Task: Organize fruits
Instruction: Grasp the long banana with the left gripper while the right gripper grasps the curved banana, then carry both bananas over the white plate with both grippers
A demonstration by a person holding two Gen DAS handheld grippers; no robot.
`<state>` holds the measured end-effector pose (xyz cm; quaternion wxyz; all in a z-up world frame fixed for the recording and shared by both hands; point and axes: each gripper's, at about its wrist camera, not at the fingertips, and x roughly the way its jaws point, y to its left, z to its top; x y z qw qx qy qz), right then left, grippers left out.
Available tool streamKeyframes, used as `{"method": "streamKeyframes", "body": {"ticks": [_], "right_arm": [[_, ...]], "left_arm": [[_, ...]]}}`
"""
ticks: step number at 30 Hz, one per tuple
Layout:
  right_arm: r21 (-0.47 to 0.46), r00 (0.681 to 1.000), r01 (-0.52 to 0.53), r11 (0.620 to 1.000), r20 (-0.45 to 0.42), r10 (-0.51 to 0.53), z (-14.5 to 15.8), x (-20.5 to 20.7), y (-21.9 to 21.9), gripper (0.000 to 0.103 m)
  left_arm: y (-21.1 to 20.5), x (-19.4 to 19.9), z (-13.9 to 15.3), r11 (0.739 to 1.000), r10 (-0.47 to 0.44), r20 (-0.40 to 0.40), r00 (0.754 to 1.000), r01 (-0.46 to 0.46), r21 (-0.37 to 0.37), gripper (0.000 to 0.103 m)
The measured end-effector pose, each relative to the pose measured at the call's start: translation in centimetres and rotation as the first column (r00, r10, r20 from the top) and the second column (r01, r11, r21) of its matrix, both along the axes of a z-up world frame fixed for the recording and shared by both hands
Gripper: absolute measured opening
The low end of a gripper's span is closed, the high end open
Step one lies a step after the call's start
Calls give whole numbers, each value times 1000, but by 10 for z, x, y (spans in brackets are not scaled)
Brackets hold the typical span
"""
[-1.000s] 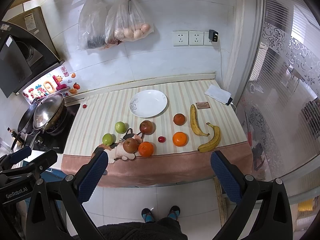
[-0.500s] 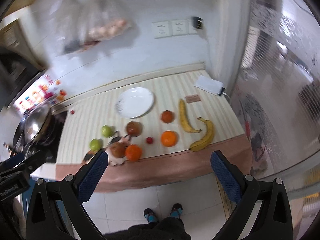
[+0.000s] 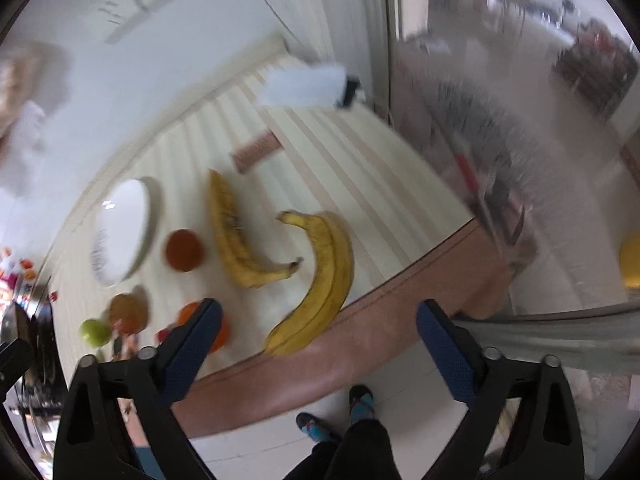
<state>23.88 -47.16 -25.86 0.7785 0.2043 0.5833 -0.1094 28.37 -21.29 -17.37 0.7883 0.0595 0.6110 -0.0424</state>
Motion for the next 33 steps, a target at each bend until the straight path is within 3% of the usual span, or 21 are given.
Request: {"method": "streamKeyframes", "body": {"ticks": [3,6,11,14,18,21,23,26,27,33], "right_arm": [[49,998,12,999,-65,-9,-43,20,-13,72],[74,994,19,997,-108,-11,-75,31,-20,67],[128,988,3,992,-150,16,-107,33,-23,60],[124,992,-17,992,-125,33,-111,32,-24,52],[158,991,-44,986,-118,63,-115,32,-25,40],[127,986,-55,990,-147,73,-114,31,-26,40],[104,984,-62,993,-159,78,-114,30,-29,40],[89,982,-53,995,-177,68,-108,25,-43,40],[85,981,-51,995,-183,66,-107,23,-47,40],[61,972,-68,996,-221,79,-103,22,-59,40]], "left_arm": [[-33,38,-48,1000,-21,-130,991,19,-18,77],[-60,64,-88,999,-34,-221,975,30,-21,65],[-97,90,-133,995,-74,-272,960,90,46,62],[-122,93,-153,976,-133,-269,954,172,130,61],[-136,94,-174,960,-149,-293,944,209,186,61],[-142,97,-186,957,-145,-305,941,212,199,60],[-144,101,-194,958,-139,-316,939,208,198,50],[-142,105,-191,967,-114,-306,945,177,184,47],[-141,106,-190,966,-109,-297,948,172,191,37],[-140,88,-185,966,-150,-295,944,203,158,35]]}}
